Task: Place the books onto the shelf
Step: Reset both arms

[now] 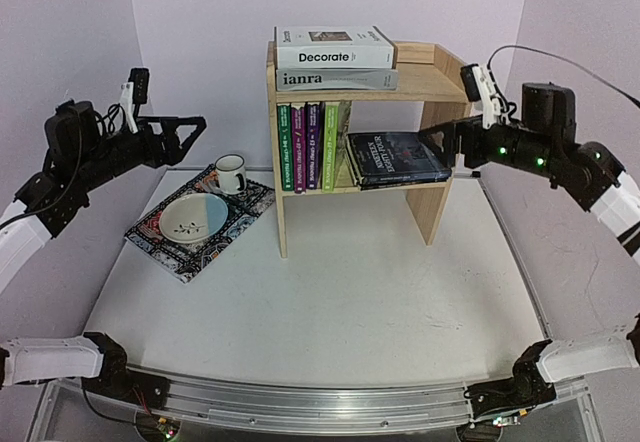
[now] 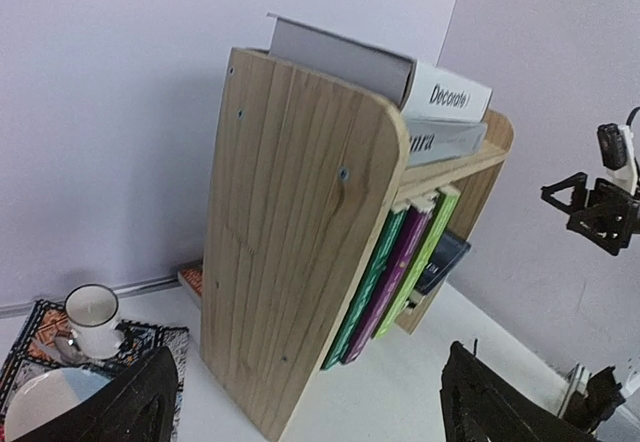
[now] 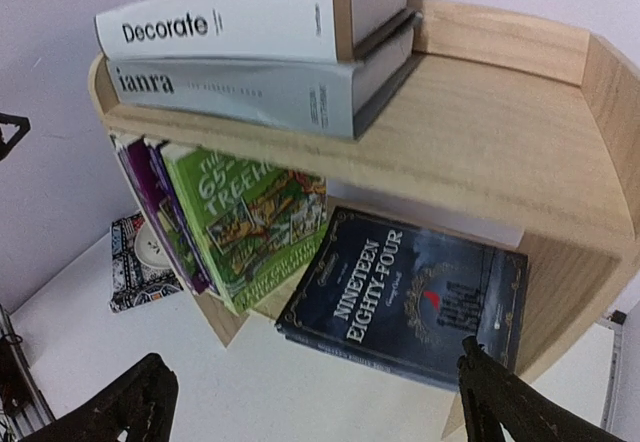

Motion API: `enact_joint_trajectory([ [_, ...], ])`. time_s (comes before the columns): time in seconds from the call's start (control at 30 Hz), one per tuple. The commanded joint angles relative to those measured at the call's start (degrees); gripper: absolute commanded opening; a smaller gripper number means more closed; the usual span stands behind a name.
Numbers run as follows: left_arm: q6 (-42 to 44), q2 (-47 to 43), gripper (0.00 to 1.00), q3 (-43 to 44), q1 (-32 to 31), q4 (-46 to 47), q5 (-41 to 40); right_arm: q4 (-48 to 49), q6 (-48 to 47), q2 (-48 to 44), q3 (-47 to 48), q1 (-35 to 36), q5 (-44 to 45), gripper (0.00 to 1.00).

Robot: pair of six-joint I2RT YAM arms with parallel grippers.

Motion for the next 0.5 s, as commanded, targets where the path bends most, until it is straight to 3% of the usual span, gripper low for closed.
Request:
enact_joint_trajectory([
  [0.0, 1.45, -3.85, 1.0, -8.65, -0.21, 1.14, -2.3, 3.68, 2.8, -5.15, -12.06, 0.29, 2.13, 0.98],
  [0.17, 1.63, -5.24, 1.0, -17.44, -0.22, 2.16, -2.36, 9.53, 9.44, -8.63, -28.25, 0.31, 3.64, 0.98],
  [0.3, -0.15, -6.92, 1.0, -24.75, -0.24, 5.63, -7.55, 14.16, 13.26, -9.75, -36.68, 0.29, 12.69, 0.98],
  [0.47, -2.85, -10.82, 1.0, -34.39, -0.21, 15.93, -13.18, 15.52, 7.02, -5.92, -39.67, 0.29, 16.7, 0.98],
])
